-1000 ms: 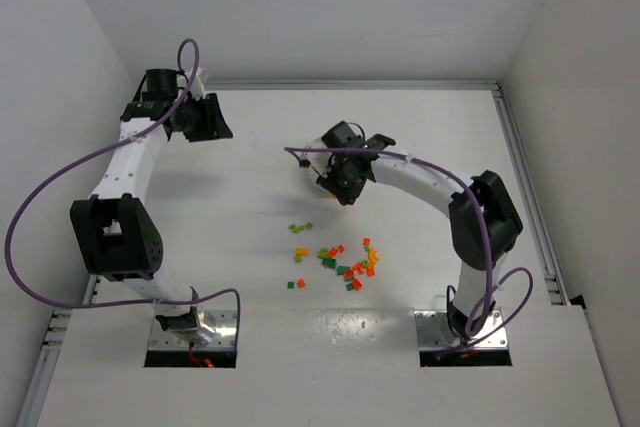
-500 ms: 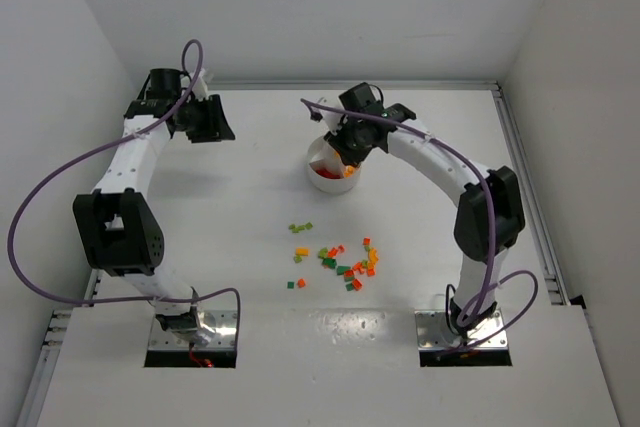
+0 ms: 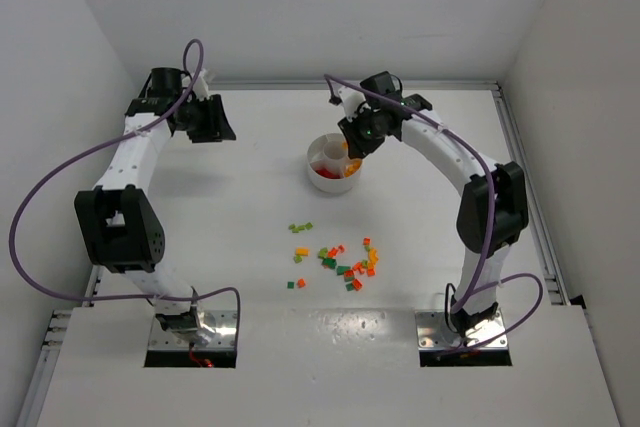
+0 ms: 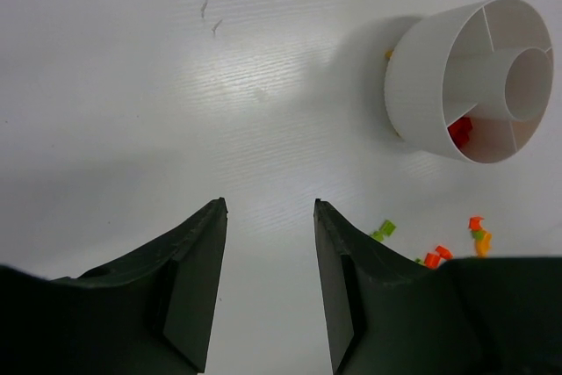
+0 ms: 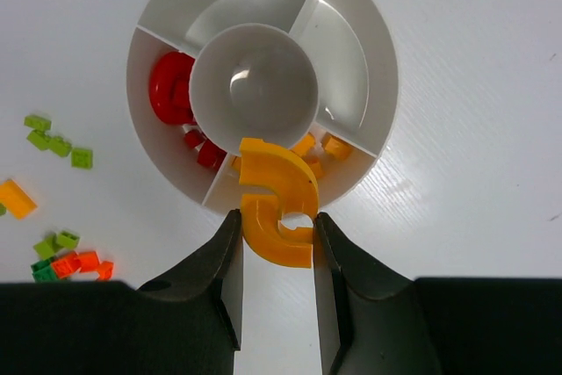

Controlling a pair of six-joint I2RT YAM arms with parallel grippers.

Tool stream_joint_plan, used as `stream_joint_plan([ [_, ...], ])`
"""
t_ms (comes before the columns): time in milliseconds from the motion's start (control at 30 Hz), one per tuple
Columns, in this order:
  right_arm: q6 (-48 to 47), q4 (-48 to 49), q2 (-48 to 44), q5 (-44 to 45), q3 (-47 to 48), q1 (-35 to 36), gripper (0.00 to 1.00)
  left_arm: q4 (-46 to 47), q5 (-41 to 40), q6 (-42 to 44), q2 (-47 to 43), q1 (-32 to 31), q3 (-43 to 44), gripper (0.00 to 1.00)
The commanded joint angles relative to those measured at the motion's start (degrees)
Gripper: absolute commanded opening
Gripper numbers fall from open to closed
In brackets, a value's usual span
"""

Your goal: Sort the legos into containers by color

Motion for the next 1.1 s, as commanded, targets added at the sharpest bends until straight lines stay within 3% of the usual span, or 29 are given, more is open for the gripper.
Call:
stream_joint_plan([
  [0, 0.60, 0.37, -0.25, -3.10, -0.29, -0.27, 0.00, 0.34, 1.88, 0.53, 0.34, -0.30, 2.29, 0.50],
  [200, -1.76, 0.37, 0.28, -3.63, -3.35, -0.27, 0.00, 0.34, 1.88, 0.53, 0.96, -0.30, 2.82, 0.50],
  [533, -6.34, 2.74, -2.18, 3.05, -7.58, -0.27, 0.00, 0.34, 1.88, 0.53, 2.09, -0.83, 2.82, 0.50],
  [1067, -8.54, 1.08, 0.89, 5.51, 0.32, 0.78, 0.01, 0.34, 1.88, 0.53, 2.63, -1.35, 3.35, 0.50],
])
